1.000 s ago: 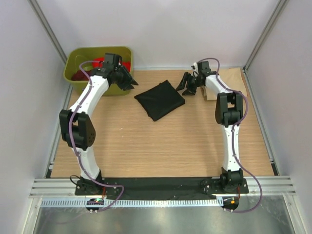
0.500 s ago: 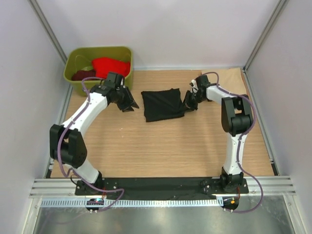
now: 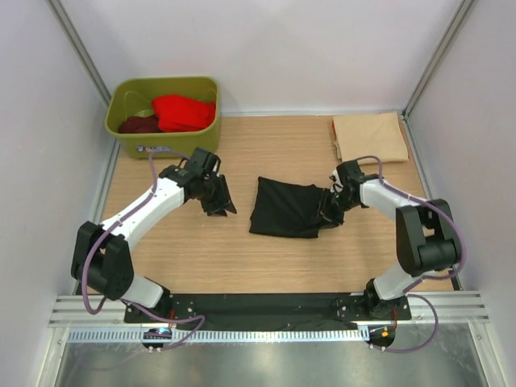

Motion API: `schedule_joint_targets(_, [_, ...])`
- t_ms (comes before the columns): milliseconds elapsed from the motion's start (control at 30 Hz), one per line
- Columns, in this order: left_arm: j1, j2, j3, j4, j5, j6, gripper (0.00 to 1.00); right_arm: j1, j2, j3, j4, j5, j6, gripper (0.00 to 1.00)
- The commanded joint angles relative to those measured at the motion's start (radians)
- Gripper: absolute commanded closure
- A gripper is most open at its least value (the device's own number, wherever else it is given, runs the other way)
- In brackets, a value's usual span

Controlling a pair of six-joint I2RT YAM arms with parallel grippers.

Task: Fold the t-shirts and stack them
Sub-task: Fold the tshirt

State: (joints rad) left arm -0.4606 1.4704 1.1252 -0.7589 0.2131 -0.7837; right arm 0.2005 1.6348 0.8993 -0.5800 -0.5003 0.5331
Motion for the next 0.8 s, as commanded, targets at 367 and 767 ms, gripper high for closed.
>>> schedule_joint_targets(367, [-0.070,0.454,0.349,0.291,0.222,0.032,0.68,-0.001,-0.093,0.167,-0.034,0.128,-0.040,0.70])
schedule_joint_targets(767, [-0.058,0.823,0.734,0.262,0.115,0.078,0.71,-0.098,0.370,0.446,0.218,0.011,-0.062,0.69])
